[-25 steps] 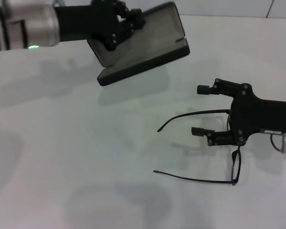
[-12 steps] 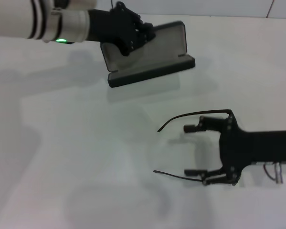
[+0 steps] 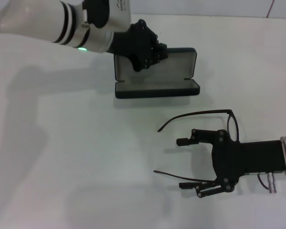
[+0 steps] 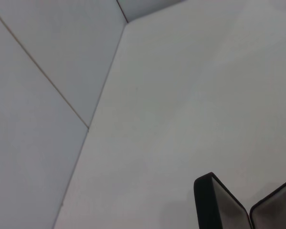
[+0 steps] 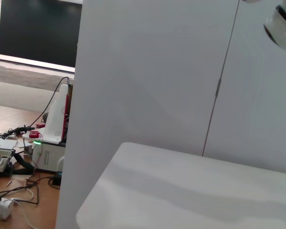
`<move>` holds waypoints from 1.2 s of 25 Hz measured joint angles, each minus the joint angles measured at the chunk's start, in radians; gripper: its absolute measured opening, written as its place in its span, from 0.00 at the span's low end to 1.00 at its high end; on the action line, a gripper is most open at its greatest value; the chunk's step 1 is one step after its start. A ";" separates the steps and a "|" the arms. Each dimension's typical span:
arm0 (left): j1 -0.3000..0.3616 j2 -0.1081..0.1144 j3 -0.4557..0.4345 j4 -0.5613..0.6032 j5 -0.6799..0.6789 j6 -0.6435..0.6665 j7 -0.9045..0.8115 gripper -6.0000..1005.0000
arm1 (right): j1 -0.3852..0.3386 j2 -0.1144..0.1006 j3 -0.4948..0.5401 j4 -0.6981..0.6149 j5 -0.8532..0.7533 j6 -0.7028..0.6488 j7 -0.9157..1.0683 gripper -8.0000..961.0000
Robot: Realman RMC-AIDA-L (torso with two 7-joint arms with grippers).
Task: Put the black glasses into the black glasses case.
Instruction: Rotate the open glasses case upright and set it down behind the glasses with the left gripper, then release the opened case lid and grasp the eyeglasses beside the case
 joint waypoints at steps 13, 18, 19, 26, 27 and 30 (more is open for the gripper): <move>0.030 -0.003 -0.001 0.117 -0.026 -0.157 0.027 0.19 | -0.025 -0.014 0.038 -0.001 -0.003 -0.001 0.003 0.79; 0.034 0.004 -0.002 0.105 -0.057 -0.095 0.005 0.37 | -0.027 -0.017 0.038 -0.005 -0.004 0.001 0.003 0.79; 0.033 0.004 -0.002 0.099 -0.055 -0.082 -0.005 0.37 | -0.027 -0.018 0.038 -0.005 -0.004 0.001 0.004 0.79; 0.007 0.014 0.000 0.008 -0.030 0.116 -0.143 0.38 | -0.030 -0.018 0.044 -0.006 -0.001 -0.002 0.004 0.79; 0.010 0.020 0.000 -0.003 -0.048 0.162 -0.154 0.38 | -0.031 -0.017 0.058 -0.006 0.001 -0.005 0.007 0.78; 0.045 0.049 -0.001 -0.008 -0.171 0.318 -0.196 0.38 | -0.044 -0.014 0.159 -0.010 0.001 -0.021 0.050 0.78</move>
